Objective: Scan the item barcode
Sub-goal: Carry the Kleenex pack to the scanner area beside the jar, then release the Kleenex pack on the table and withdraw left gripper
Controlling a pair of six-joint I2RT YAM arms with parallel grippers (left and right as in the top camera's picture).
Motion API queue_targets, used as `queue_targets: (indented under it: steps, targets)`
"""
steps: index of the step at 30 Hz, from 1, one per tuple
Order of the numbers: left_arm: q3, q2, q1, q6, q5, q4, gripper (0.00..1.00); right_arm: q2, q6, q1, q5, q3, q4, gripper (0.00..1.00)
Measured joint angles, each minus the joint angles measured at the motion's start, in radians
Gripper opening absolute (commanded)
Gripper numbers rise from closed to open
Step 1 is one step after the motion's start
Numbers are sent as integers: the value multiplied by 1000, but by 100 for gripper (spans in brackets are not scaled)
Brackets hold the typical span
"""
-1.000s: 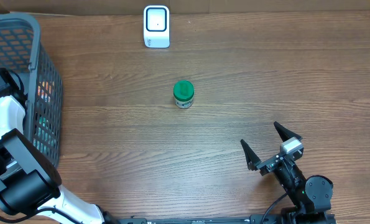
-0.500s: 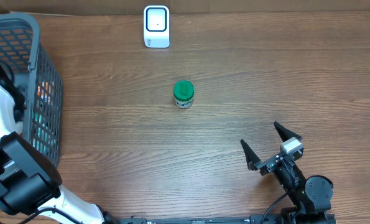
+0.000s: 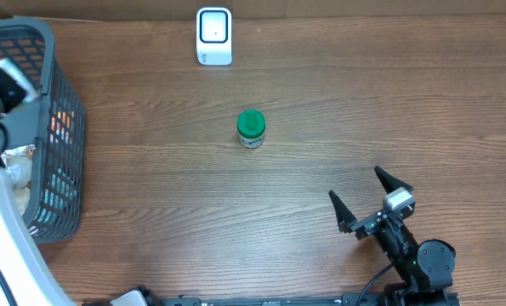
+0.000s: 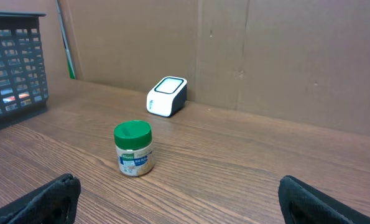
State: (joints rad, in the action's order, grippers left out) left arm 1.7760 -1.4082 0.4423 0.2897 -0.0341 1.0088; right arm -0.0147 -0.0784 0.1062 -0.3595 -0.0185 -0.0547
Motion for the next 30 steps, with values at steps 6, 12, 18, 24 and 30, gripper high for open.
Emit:
queue_targets:
  steps: [6, 12, 18, 24, 30]
  targets:
    - [1, 33, -252, 2, -26, 96, 4, 0, 0, 0, 0, 0, 0, 100]
    - [-75, -26, -473, 40, -34, 102, 4, 0, 0, 0, 0, 0, 0, 100]
    - [-251, -181, -632, 128, -25, 22, 4, 0, 0, 0, 0, 0, 0, 100]
    - [-323, -383, -699, 182, -21, -34, 4, 0, 0, 0, 0, 0, 0, 100]
    - [-324, -491, -737, 206, -22, -67, 29, 0, 0, 0, 0, 0, 0, 100]
